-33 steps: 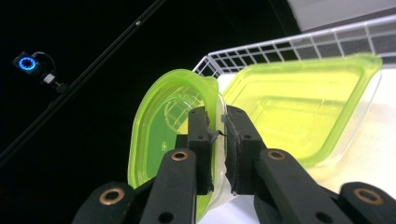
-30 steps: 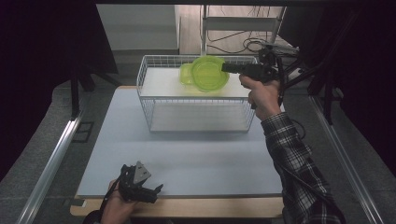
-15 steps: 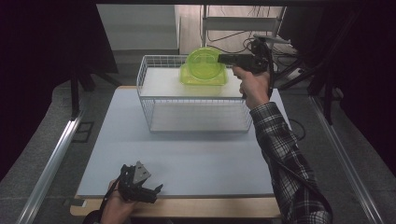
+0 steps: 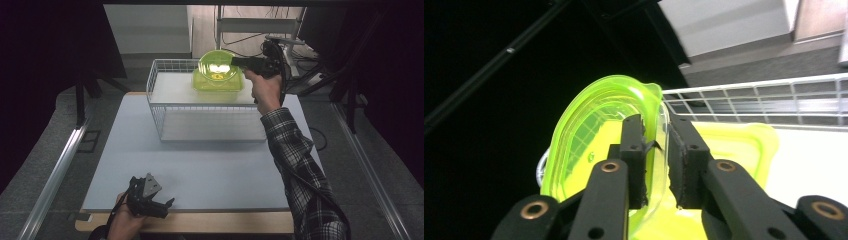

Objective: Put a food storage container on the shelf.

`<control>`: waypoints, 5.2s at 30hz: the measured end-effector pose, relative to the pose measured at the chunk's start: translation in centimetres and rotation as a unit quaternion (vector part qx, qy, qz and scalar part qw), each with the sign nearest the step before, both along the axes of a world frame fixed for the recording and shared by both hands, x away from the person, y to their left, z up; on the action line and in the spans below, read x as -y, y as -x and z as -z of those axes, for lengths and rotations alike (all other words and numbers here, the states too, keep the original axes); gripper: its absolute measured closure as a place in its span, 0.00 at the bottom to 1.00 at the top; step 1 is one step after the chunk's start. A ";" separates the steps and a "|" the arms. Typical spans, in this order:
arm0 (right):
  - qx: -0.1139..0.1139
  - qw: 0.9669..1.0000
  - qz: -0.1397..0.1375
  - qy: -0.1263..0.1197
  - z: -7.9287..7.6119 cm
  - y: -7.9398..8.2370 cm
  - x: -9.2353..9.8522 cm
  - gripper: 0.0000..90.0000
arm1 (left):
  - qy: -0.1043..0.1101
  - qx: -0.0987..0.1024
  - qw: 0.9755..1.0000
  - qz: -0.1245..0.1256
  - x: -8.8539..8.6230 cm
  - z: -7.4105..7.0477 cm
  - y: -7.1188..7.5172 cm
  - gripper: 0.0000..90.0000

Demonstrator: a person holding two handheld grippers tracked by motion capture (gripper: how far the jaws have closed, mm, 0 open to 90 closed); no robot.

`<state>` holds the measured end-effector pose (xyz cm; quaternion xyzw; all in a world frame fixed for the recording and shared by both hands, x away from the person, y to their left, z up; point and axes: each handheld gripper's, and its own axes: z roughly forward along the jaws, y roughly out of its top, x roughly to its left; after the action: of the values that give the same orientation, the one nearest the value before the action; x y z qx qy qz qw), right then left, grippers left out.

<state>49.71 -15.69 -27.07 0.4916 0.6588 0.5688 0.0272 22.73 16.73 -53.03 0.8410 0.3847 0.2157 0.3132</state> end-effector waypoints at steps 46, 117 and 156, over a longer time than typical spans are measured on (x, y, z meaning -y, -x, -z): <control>0.080 0.982 -0.090 0.145 2.0 4.9 1.1 0.17 | -0.006 -0.004 1.000 0.002 0.2 0.1 0.0 0.00; 0.091 0.954 -0.133 0.254 14.7 13.7 3.3 0.01 | 0.059 -0.007 0.998 -0.012 -0.7 -0.2 0.0 0.00; 0.057 0.943 -0.104 0.312 21.9 17.7 7.4 0.01 | 0.024 0.005 1.000 -0.012 -0.3 -0.1 0.2 0.00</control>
<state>31.97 -23.04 -48.92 0.3544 0.8480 0.3614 0.1571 22.58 17.04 -52.90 0.8274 0.3984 0.2145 0.3328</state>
